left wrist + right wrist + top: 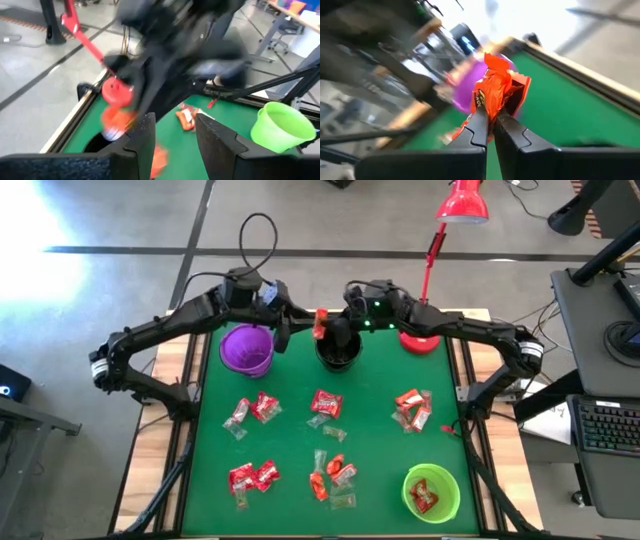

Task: Sort candy
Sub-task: Put the orange chocolate into the black bucket

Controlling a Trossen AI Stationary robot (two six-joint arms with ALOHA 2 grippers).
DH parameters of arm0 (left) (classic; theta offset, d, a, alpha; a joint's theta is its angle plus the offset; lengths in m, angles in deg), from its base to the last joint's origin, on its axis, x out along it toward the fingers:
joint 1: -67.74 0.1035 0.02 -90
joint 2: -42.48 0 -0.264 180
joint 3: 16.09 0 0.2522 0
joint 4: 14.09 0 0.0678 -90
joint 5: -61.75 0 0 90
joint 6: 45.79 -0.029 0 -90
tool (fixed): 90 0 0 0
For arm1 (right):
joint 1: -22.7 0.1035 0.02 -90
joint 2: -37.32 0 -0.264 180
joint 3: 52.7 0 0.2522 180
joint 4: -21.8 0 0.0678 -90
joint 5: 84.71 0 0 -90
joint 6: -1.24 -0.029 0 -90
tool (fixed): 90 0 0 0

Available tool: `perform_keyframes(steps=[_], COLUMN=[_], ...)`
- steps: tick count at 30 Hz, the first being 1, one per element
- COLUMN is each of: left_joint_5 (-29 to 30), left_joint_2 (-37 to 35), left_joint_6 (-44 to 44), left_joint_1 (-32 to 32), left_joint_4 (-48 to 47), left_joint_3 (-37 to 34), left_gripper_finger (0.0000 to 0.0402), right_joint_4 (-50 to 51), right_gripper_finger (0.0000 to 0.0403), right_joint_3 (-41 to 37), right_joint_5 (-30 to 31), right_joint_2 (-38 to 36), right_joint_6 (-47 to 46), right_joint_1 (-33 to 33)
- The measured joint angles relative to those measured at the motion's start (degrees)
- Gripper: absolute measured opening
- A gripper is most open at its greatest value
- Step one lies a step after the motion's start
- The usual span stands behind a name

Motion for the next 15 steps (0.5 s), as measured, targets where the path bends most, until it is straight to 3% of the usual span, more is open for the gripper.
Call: perform_keyframes(steps=[6,15], left_joint_5=[3.57,4.55], left_joint_2=[0.11,0.09], left_joint_6=[-2.89,-5.95], left_joint_1=[0.09,0.07], left_joint_4=[-9.32,-19.49], left_joint_3=[4.53,9.9], left_gripper_finger=[0.0127,0.0127], right_joint_4=[11.56,14.78], right_gripper_finger=[0.0009,0.0009], right_joint_3=[-0.01,-0.22], right_joint_5=[4.47,5.21], right_joint_2=[0.13,2.12], right_joint_6=[2.5,4.07], right_joint_1=[-1.44,-1.52])
